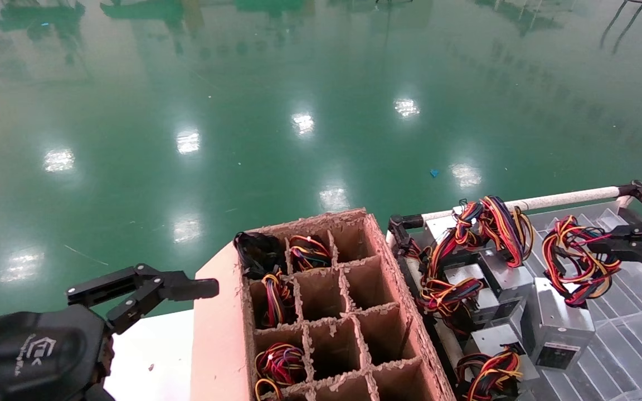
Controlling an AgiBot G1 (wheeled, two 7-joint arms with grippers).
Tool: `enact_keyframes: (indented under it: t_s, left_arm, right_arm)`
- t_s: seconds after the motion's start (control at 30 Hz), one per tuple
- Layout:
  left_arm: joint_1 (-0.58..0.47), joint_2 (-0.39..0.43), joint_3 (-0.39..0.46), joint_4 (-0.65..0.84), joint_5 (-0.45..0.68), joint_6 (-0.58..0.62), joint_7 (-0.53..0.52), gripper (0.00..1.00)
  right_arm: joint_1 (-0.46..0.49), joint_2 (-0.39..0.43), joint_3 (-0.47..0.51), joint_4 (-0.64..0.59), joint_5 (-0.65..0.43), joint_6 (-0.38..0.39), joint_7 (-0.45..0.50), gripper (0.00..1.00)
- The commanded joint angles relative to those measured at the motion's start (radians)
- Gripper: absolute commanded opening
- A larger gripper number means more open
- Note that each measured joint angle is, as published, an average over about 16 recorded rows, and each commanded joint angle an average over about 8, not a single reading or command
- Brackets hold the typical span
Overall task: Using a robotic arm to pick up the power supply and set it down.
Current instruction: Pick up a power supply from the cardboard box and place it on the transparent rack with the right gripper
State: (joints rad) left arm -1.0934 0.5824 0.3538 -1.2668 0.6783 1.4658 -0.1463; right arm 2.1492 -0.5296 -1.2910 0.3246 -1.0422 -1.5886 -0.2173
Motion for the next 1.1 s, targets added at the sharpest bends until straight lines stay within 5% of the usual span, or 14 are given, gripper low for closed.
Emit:
enact_keyframes:
  t_s: [0.03, 1.1]
  left_arm:
    - [0.000, 0.000, 0.000, 0.000, 0.000, 0.000, 0.000, 1.00]
    - [0.000, 0.000, 0.000, 0.000, 0.000, 0.000, 0.000, 1.00]
  right_arm:
    - [0.002, -0.001, -0.009, 0.000, 0.004, 0.000, 0.000, 0.00]
    - [-0.034, 0.084, -0.168, 0.101, 0.159, -0.002, 0.054, 0.00]
